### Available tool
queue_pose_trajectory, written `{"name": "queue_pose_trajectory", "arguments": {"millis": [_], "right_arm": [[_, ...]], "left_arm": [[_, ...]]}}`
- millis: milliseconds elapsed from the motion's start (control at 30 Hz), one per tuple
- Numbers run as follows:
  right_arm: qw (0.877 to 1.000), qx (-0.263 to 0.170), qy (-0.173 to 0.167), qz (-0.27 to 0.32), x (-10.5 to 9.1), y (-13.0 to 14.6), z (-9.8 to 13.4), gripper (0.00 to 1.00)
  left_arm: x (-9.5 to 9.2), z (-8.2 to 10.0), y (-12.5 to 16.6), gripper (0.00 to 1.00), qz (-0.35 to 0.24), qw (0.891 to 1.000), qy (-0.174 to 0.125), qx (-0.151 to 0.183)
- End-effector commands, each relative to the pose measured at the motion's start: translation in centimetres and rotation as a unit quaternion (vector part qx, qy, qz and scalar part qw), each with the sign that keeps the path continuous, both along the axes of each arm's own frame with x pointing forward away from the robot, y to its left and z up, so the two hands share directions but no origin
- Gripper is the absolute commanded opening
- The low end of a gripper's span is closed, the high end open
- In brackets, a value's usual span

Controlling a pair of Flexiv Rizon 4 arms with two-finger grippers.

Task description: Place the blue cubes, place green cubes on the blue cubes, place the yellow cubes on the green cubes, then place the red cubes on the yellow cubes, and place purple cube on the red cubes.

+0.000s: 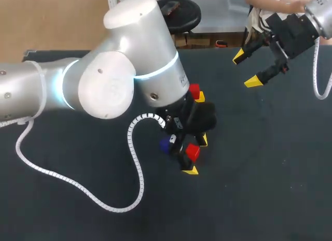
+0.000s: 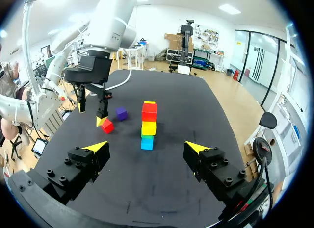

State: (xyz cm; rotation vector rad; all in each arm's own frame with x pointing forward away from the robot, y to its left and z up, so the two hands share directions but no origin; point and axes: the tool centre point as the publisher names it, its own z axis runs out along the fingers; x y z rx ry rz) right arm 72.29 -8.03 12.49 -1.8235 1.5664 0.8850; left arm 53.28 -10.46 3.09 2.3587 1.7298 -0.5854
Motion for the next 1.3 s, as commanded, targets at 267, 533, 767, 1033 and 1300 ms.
{"name": "queue_pose_trajectory", "arguments": {"millis": [267,533,767,1033,1300], "right_arm": [[1.000,0.000,0.000,-0.001,0.0,0.0,0.0,1.00],[1.000,0.000,0.000,-0.001,0.0,0.0,0.0,1.00],[1.000,0.000,0.000,-0.001,0.0,0.0,0.0,1.00],[1.000,0.000,0.000,-0.001,0.0,0.0,0.0,1.00],[1.000,0.000,0.000,-0.001,0.0,0.0,0.0,1.00]], "left_arm": [[0.9,-1.4,0.0,1.00,0.000,1.000,0.015,-0.008],[1.1,-1.4,0.4,0.95,0.002,1.000,0.015,-0.001],[1.2,-0.8,0.7,1.00,0.009,1.000,0.008,-0.004],[1.9,-1.4,0.8,1.00,0.014,1.000,0.012,-0.004],[2.5,-2.1,1.4,1.00,0.034,0.999,0.019,-0.002]]}}
